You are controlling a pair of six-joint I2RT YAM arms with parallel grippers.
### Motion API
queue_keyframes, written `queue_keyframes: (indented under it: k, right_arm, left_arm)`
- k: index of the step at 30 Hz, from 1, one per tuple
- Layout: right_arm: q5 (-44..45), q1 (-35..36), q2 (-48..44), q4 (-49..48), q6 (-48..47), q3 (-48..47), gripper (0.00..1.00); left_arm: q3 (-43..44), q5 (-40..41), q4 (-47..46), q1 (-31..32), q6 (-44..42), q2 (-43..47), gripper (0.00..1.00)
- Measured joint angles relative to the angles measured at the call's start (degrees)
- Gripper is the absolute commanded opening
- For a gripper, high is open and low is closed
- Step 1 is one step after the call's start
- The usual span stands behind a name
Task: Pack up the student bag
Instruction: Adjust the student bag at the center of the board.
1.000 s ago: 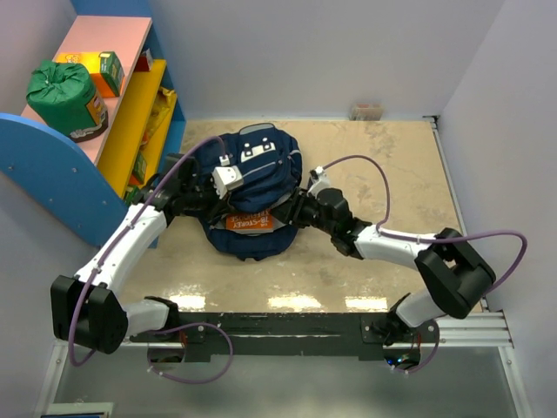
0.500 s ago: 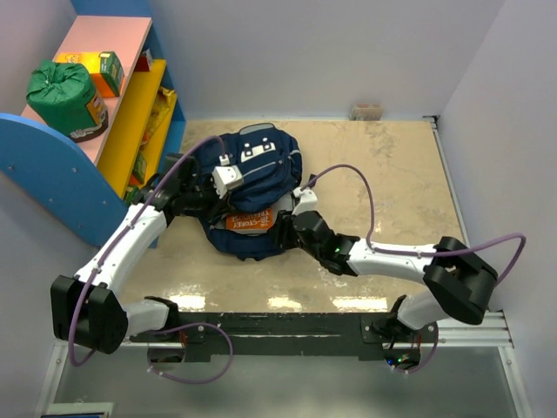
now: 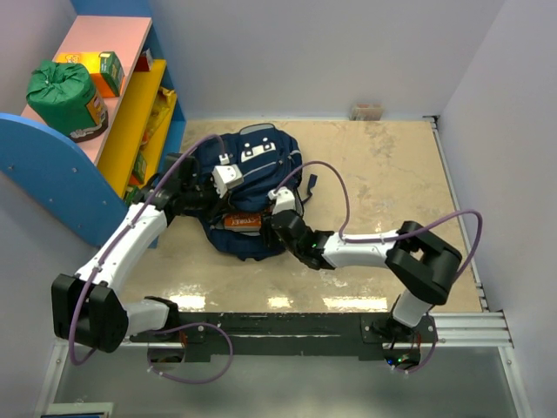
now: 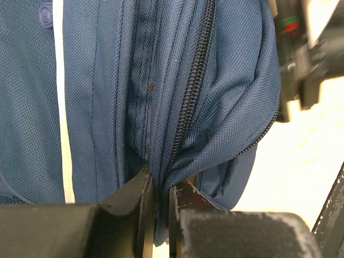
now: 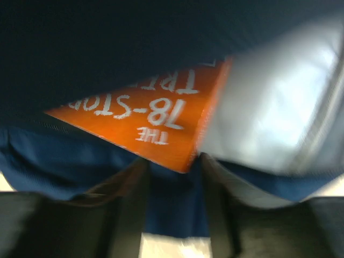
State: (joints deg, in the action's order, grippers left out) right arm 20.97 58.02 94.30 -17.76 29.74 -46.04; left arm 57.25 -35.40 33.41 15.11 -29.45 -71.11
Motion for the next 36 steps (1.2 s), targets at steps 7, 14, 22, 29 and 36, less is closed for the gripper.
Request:
queue_keyframes:
  k: [7, 14, 22, 29, 36]
  right_arm:
    - [0.7, 0.4, 7.7, -0.8, -5.4, -7.5, 0.14]
    - [6.9, 0.5, 13.7, -1.4, -6.4, -13.7, 0.29]
    - [9.0, 0.7, -2.4, -7.5, -2.9, -3.0, 0.53]
    - [3.6, 0.7, -21.7, -9.8, 2.0, 6.7, 0.54]
    - [3.1, 0.7, -32.2, -3.1, 5.3, 11.5, 0.53]
  left_arm:
    - [0.0, -0.1, -0.6, -0.6, -0.2, -1.5, 0.00]
    - [0.0, 1.7, -3.4, -1.6, -0.1, -2.7, 0.00]
    - [-0.3, -2.6, -4.1, -0.5, 2.1, -3.8, 0.03]
    - [0.2, -4.0, -2.8, 4.7, 2.3, -6.5, 0.46]
    - [2.8, -9.5, 0.2, 8.5, 1.8, -6.7, 0.96]
